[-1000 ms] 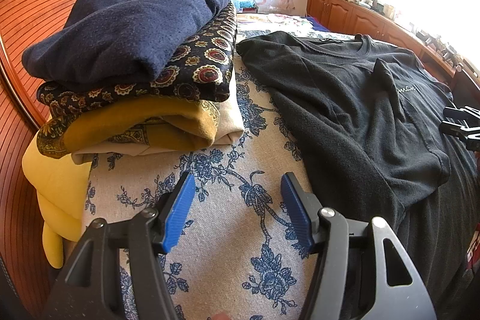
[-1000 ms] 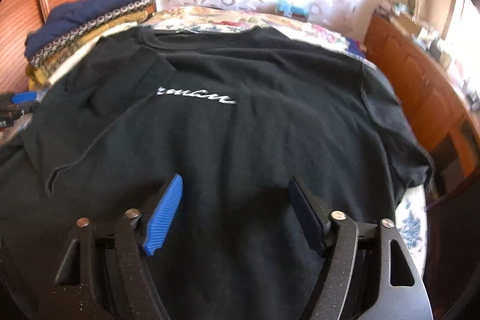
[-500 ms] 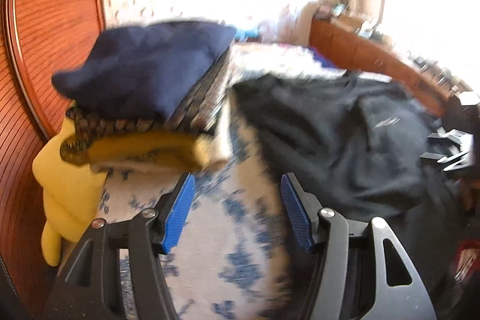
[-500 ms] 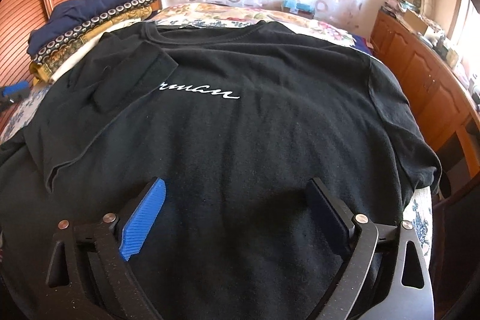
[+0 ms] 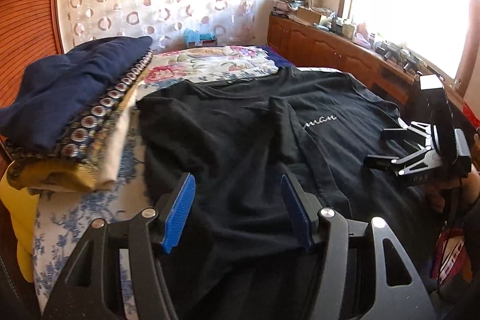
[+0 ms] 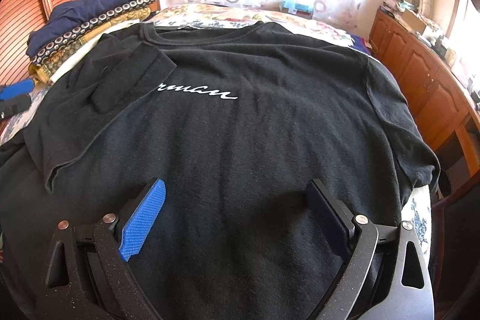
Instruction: Fold small clothes
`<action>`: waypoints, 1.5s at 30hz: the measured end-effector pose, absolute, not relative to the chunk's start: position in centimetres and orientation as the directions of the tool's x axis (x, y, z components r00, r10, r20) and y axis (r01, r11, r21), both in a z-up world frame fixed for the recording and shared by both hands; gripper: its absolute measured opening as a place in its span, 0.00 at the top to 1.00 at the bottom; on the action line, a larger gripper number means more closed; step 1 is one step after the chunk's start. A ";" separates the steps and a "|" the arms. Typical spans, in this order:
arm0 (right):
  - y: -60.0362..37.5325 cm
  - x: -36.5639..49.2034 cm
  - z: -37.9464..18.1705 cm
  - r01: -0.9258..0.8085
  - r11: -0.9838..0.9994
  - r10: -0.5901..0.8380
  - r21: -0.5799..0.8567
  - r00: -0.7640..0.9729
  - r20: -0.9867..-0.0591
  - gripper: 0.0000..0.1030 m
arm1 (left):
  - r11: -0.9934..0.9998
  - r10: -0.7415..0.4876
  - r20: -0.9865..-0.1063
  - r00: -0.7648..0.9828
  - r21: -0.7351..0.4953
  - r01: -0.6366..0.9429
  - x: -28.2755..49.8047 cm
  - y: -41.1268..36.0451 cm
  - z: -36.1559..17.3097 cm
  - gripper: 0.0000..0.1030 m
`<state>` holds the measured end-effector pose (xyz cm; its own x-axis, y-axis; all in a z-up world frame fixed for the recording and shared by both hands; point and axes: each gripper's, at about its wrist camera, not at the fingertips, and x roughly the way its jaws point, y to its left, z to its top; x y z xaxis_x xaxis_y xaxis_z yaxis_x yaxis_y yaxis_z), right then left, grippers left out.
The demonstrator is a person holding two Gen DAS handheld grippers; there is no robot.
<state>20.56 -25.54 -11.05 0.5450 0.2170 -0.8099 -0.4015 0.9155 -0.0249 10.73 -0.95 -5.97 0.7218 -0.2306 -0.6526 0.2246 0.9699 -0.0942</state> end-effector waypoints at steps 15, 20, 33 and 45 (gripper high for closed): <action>-40.0 23.6 -5.7 -0.178 0.966 0.259 0.189 0.638 -0.726 0.08 | 0.961 -0.273 -0.566 0.778 -0.117 0.252 8.8 -3.6 -3.9 0.42; -45.3 25.9 -6.1 -0.072 0.985 0.164 0.155 0.647 -0.744 0.09 | 0.956 -0.284 -0.535 0.796 -0.097 0.276 7.7 -4.5 -2.6 0.42; -47.7 29.4 -10.3 -0.025 0.970 0.219 0.243 0.529 -0.820 0.32 | 0.949 -0.301 -0.528 0.794 -0.085 0.303 6.9 -5.9 -2.3 0.42; -46.1 29.3 -9.5 -0.089 0.975 0.219 0.203 0.520 -0.825 0.89 | 0.953 -0.296 -0.525 0.798 -0.103 0.286 6.4 -5.1 -2.6 0.42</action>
